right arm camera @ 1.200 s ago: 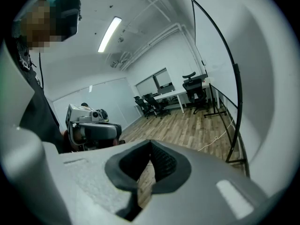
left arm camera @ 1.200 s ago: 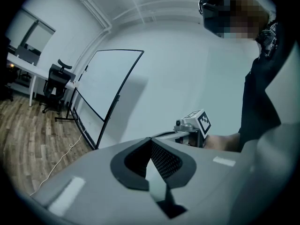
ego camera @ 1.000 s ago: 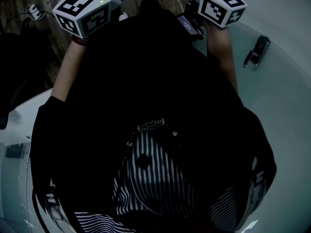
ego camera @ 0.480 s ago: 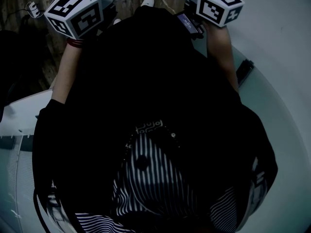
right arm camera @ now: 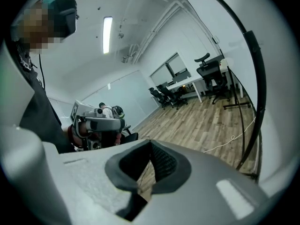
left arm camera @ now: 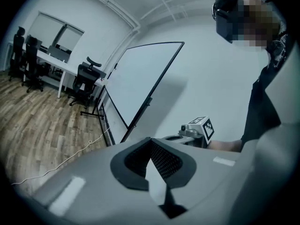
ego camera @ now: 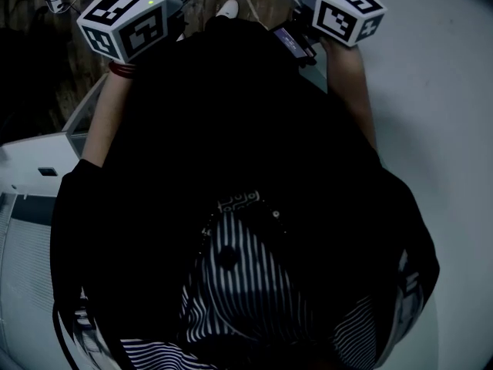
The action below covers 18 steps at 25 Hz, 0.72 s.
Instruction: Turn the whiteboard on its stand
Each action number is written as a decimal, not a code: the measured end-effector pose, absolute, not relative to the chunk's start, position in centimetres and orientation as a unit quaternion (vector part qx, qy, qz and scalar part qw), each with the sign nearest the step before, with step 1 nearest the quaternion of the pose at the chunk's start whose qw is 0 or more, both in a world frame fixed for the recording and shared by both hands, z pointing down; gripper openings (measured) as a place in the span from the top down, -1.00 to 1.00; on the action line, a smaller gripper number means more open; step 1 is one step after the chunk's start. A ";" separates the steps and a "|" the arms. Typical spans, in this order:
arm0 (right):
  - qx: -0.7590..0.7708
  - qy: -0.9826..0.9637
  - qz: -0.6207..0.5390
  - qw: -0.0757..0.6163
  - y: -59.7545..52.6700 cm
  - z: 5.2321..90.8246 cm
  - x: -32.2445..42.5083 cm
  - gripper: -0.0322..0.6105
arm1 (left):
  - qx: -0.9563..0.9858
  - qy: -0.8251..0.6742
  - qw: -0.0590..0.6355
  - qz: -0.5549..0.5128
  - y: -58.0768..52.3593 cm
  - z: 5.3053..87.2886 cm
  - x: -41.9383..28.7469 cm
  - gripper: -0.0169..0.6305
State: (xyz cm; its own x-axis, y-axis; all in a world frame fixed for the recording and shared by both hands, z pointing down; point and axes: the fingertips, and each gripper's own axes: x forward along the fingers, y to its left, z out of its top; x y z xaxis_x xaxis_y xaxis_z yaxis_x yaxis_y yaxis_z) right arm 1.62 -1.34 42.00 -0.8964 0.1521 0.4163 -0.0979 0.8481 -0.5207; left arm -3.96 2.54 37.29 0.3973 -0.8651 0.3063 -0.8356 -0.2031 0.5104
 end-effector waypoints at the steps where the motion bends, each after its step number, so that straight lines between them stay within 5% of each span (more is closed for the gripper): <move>1: -0.020 -0.934 0.276 0.227 -1.7 41.8 1.6 0.89 | 0.773 -0.551 0.315 -0.022 2.3 37.2 -3.8 0.93; 18: -0.016 -0.936 0.285 0.206 -6.8 42.2 1.2 0.89 | 0.779 -0.532 0.331 0.005 -3.4 40.1 -3.4 0.93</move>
State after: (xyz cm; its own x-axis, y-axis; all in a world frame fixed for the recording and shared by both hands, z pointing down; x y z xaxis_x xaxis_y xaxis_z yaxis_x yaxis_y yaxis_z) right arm 1.19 -6.77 42.21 -0.9148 0.1478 0.3758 -0.0869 0.8369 -0.5405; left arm -3.35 -3.35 40.05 0.4331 -0.8263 0.3601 -0.8327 -0.2139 0.5108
